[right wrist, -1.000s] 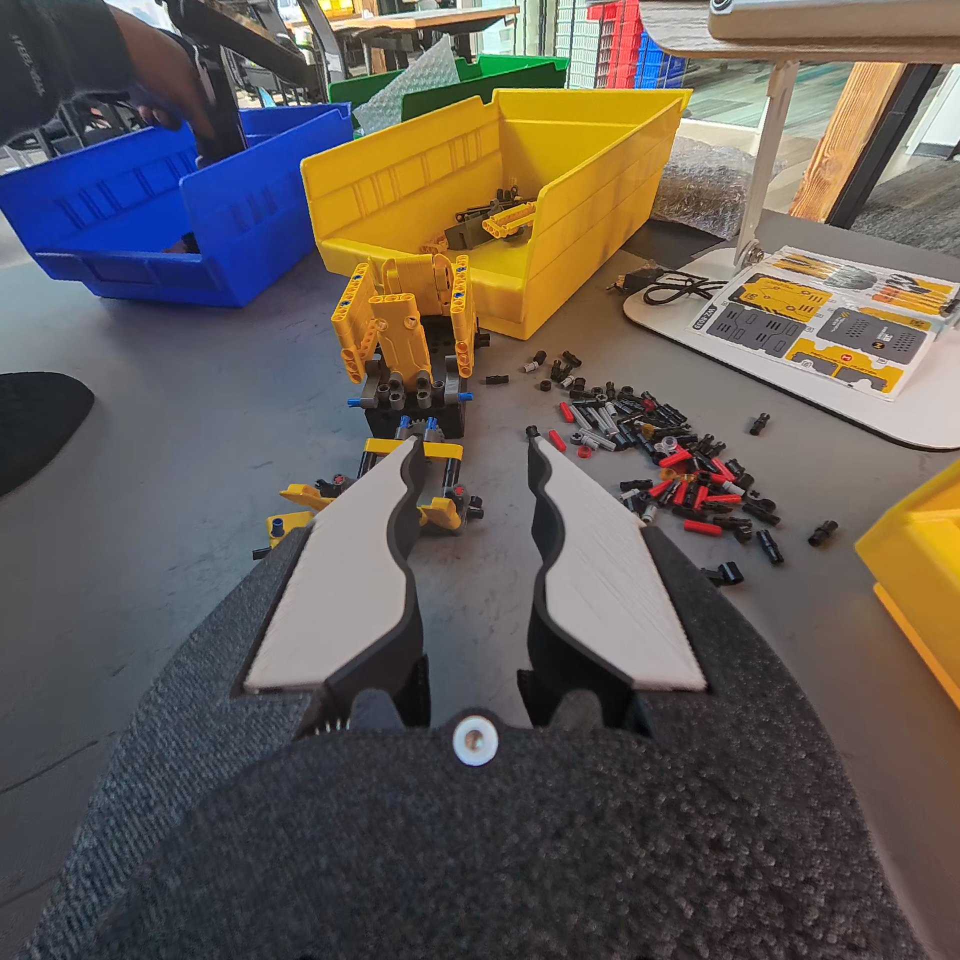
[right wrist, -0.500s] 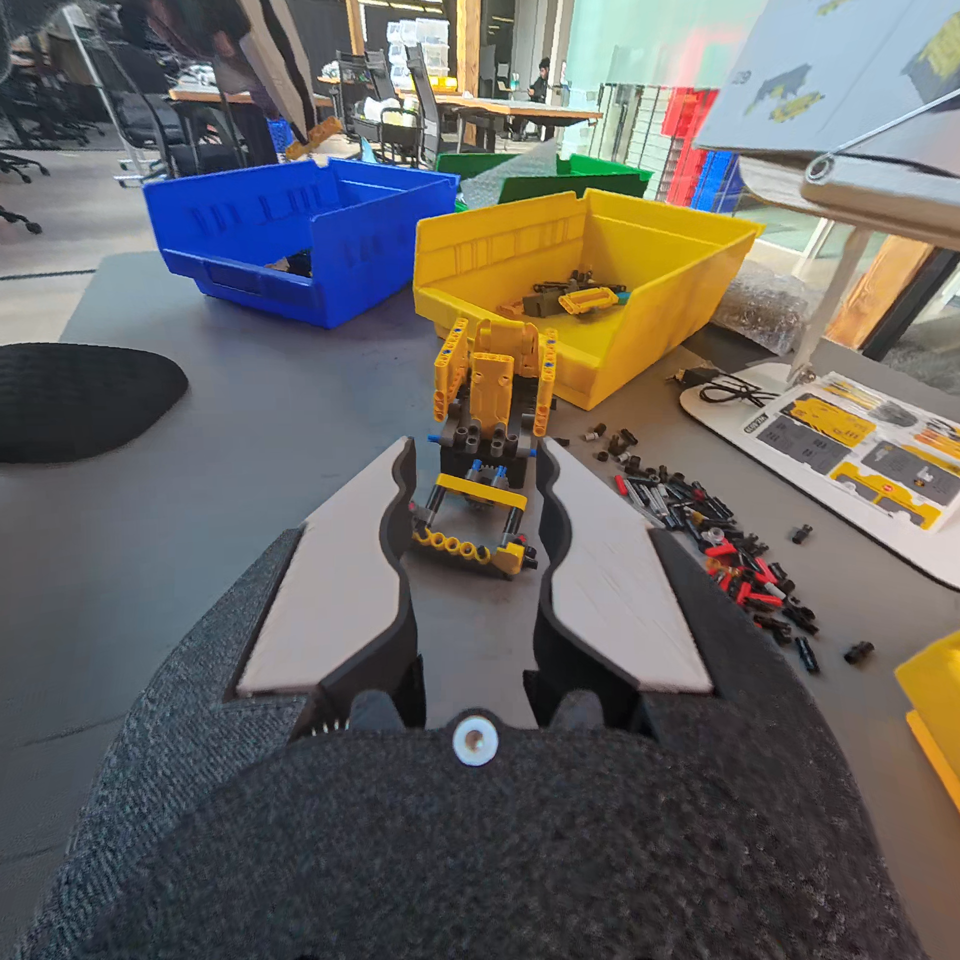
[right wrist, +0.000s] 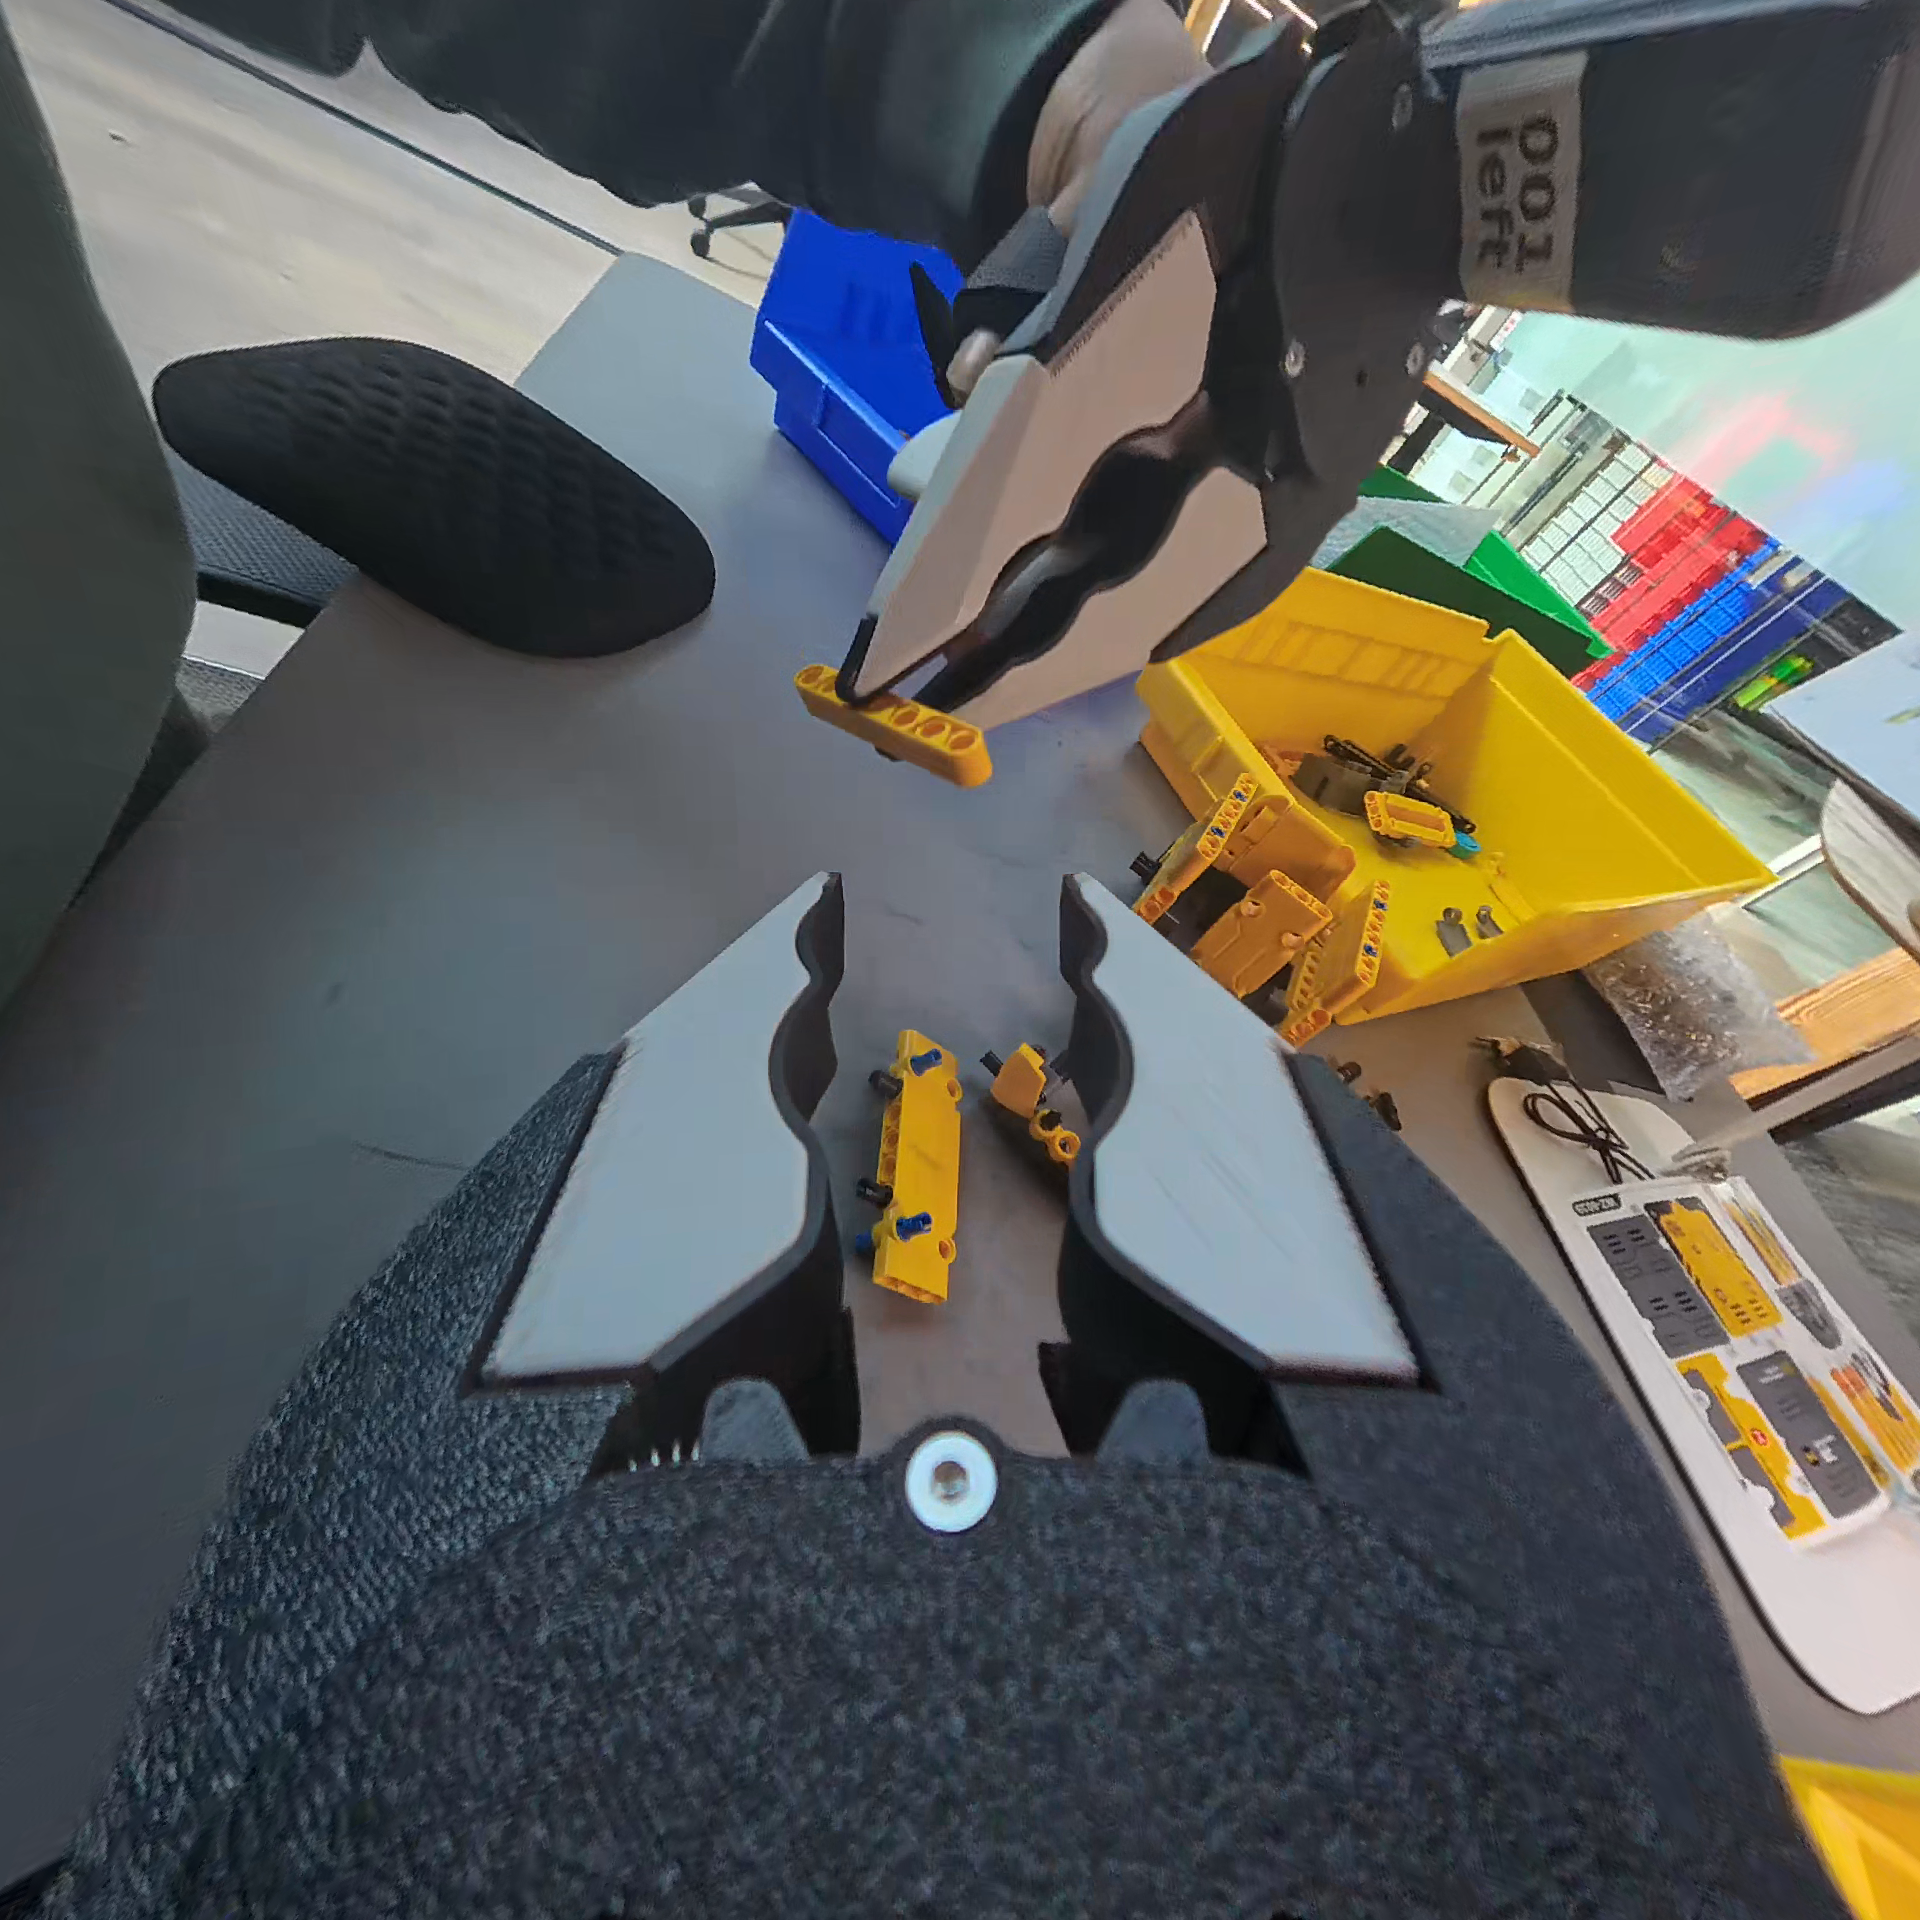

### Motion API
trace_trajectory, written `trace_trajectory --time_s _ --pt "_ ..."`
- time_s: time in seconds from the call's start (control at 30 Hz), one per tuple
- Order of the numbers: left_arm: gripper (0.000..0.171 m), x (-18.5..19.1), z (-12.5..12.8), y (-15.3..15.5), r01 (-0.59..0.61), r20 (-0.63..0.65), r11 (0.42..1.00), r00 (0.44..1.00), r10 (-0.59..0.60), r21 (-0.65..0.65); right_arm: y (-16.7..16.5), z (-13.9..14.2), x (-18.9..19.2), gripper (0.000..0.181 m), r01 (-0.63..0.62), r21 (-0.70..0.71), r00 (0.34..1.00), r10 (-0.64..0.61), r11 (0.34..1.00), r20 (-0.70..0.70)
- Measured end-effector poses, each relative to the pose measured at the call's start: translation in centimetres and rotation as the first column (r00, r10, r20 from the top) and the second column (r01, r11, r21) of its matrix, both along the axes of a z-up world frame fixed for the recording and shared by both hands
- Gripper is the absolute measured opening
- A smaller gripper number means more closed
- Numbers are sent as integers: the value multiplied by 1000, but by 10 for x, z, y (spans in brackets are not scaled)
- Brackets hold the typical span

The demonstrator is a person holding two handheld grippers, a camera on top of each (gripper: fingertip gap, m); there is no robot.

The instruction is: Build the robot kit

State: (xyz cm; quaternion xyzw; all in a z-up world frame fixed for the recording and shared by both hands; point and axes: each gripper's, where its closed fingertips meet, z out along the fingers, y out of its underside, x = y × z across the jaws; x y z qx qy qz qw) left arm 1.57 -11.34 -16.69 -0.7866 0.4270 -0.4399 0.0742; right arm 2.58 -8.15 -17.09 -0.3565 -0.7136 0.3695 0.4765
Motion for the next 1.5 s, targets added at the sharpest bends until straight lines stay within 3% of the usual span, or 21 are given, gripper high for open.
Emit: trace_trajectory --time_s 0.13,0.27,0.47,0.67,0.87,1.1,1.33,1.5 --pt "8 18 -13 -3 53 -26 997 998 -54 -50 -9 2 8 34 -45 72 999 46 996 -9" --pt "8 25 -23 -4 62 -20 994 998 -64 -85 -16 -6 12 15 -74 125 997 72 989 24" --pt "8 23 -23 4 24 51 997 998 -21 -75 -11 -14 15 9 -71 73 995 66 995 72" --pt "8 16 -20 22 -166 214 982 966 144 90 0 -26 15 7 -30 -97 985 45 995 165" --pt "13 12 -55 21 -276 171 909 958 232 312 0 -53 13 7 4 -144 954 39 990 297" --pt "9 0 -90 24 -189 -28 833 971 237 519 4 -80 10 6 59 -131 906 1 990 423" --pt "8 -3 -102 22 -170 -38 829 974 224 533 2 -101 14 7 52 -76 860 -6 996 511" --pt "7 -5 -107 20 -151 -52 820 975 214 552 7 -100 17 11 64 -78 864 -16 995 504"
